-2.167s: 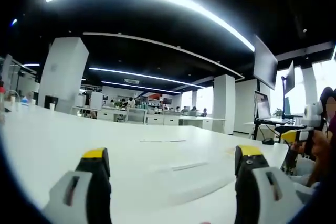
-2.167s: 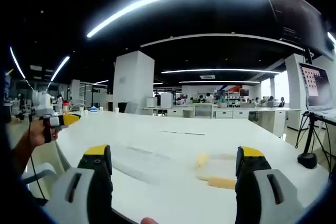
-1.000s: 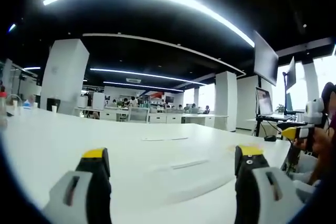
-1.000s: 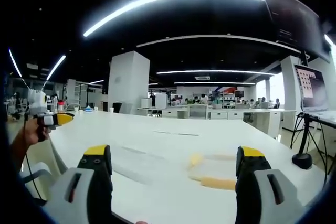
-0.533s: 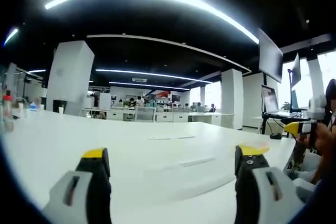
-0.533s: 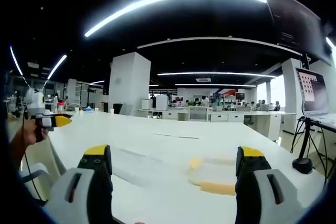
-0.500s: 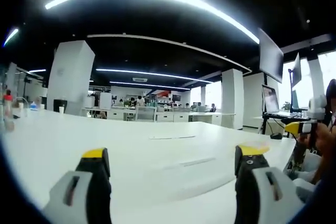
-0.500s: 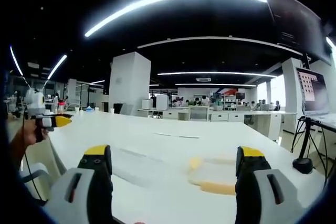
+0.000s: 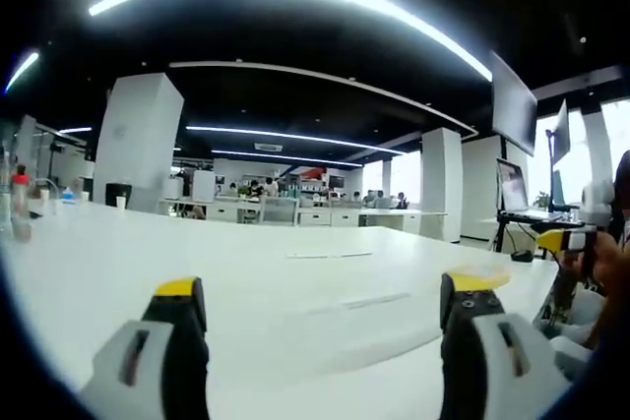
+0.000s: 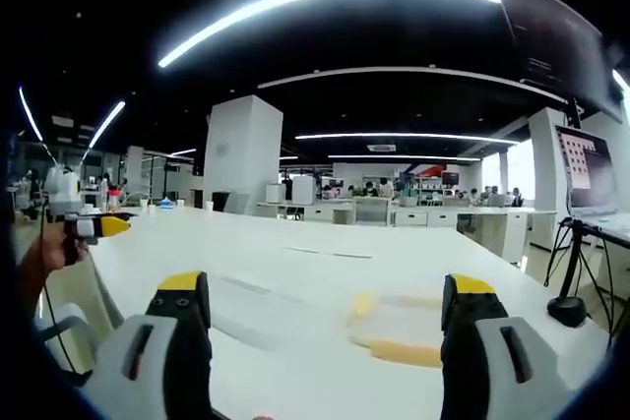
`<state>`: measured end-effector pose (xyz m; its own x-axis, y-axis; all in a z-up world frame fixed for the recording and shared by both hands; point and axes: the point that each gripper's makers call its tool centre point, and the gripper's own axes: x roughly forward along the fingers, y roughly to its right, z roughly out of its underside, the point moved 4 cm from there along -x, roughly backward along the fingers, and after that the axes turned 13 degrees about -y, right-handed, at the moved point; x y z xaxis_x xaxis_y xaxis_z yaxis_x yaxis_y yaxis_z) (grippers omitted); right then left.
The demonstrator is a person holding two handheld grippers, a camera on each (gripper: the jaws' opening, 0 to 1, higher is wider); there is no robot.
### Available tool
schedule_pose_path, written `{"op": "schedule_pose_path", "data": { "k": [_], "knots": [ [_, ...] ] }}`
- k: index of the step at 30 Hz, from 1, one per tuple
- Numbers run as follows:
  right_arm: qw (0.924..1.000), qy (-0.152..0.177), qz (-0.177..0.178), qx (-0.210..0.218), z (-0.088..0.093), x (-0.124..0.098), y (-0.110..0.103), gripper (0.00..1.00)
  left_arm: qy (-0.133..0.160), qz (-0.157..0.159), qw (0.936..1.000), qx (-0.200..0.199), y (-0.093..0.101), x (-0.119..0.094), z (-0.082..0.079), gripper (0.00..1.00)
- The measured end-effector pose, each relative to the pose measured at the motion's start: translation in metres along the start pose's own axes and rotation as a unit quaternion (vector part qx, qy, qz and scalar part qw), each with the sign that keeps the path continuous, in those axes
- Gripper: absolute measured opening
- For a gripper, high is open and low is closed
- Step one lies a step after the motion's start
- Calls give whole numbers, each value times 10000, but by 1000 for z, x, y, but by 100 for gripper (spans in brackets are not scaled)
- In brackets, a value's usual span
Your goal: Snap each plastic latch of the storage box into its locked position after aligning the lid with the box until every specified latch is closed and the lid sits flush.
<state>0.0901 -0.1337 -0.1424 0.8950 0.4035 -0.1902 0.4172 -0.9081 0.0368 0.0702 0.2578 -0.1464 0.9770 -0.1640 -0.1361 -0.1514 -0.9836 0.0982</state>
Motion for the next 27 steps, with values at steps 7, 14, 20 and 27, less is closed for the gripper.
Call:
{"op": "schedule_pose_path", "data": {
  "k": [7, 14, 20, 27],
  "knots": [
    [10000, 5, -11, -28, -1, -1, -2, 98, -35, 16, 10000, 71, -1, -1, 1, 99],
    [10000, -15, 30, -25, -1, 0, -2, 99, -134, 16, 9999, 28, -2, 2, 5, 99],
    [10000, -46, -49, 35, 1, 2, -3, 98, -136, 36, 9999, 34, 0, 3, 5, 99],
    [10000, -72, -13, -4, 1, 1, -1, 98, -122, 67, 9999, -11, 2, 3, 4, 99]
  ]
}}
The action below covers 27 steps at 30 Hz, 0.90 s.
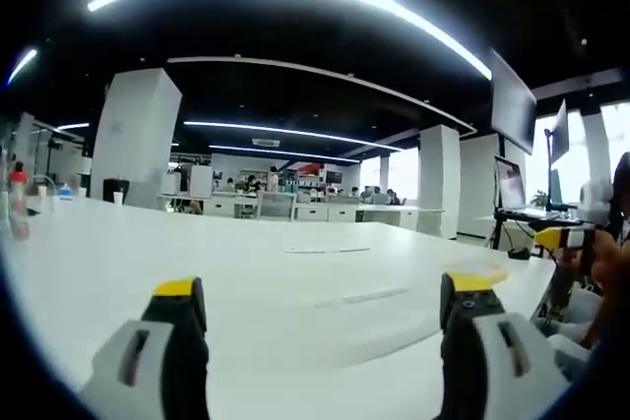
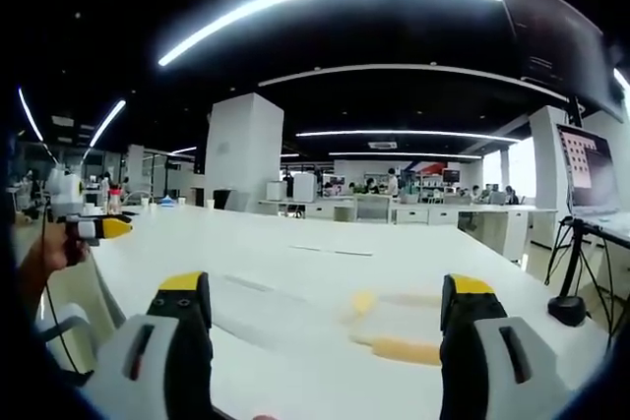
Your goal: Snap each plastic latch of the storage box into its locked position after aligning the lid with the box until every specified latch is closed and the lid sits flush.
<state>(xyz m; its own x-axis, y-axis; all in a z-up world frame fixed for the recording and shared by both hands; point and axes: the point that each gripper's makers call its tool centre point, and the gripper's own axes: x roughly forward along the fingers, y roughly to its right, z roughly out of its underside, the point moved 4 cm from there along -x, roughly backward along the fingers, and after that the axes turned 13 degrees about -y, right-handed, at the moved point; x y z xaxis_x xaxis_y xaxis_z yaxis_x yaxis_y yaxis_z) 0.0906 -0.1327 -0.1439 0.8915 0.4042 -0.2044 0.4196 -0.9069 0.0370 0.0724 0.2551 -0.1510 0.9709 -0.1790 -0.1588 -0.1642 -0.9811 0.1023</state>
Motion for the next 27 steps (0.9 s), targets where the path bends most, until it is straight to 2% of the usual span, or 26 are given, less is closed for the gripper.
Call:
{"op": "schedule_pose_path", "data": {
  "k": [7, 12, 18, 27],
  "knots": [
    [10000, 59, -33, 4, -4, -4, 0, 98, -94, 110, 9998, 129, 3, 6, 1, 99],
    [9998, 163, -91, -39, -9, -9, -4, 97, -180, 348, 9992, 76, 10, 17, 4, 99],
    [9997, 163, -186, -19, -9, -8, -8, 97, -236, 564, 9981, 113, 16, 37, -3, 99],
    [9995, 160, -261, 13, -8, -5, -10, 97, -390, 888, 9943, 448, 35, 64, -16, 99]
  ]
}}
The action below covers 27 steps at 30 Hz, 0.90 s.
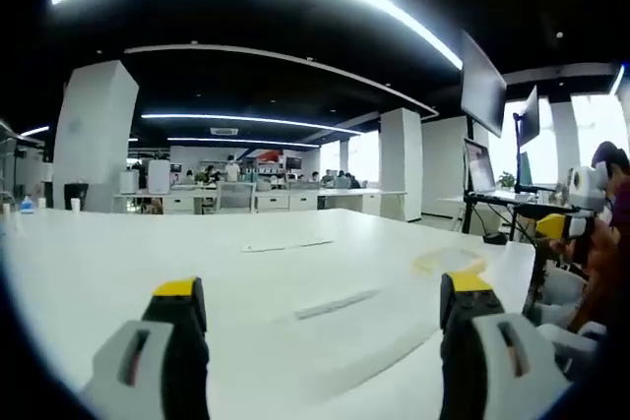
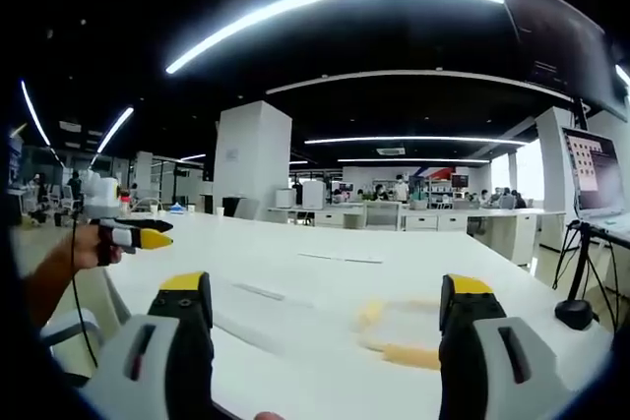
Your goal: Snap each plastic latch of the storage box into its locked position after aligning the lid with the box until every specified latch is closed and the lid sits flush.
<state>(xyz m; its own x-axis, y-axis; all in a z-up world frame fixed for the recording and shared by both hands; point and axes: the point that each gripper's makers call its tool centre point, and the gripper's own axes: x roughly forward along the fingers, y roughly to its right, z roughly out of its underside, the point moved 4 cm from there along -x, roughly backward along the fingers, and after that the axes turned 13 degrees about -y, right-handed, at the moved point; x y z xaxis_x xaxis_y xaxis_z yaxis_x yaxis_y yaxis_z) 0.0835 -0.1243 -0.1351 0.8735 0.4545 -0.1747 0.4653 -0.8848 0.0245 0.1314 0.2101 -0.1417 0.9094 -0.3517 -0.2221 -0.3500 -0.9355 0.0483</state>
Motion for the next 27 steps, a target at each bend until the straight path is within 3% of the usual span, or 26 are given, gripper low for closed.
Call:
{"op": "schedule_pose_path", "data": {
  "k": [27],
  "knots": [
    [9999, -129, -92, 5, 10, 5, 1, 97, -357, 700, 9960, 422, 39, 63, -24, 100]
  ]
}}
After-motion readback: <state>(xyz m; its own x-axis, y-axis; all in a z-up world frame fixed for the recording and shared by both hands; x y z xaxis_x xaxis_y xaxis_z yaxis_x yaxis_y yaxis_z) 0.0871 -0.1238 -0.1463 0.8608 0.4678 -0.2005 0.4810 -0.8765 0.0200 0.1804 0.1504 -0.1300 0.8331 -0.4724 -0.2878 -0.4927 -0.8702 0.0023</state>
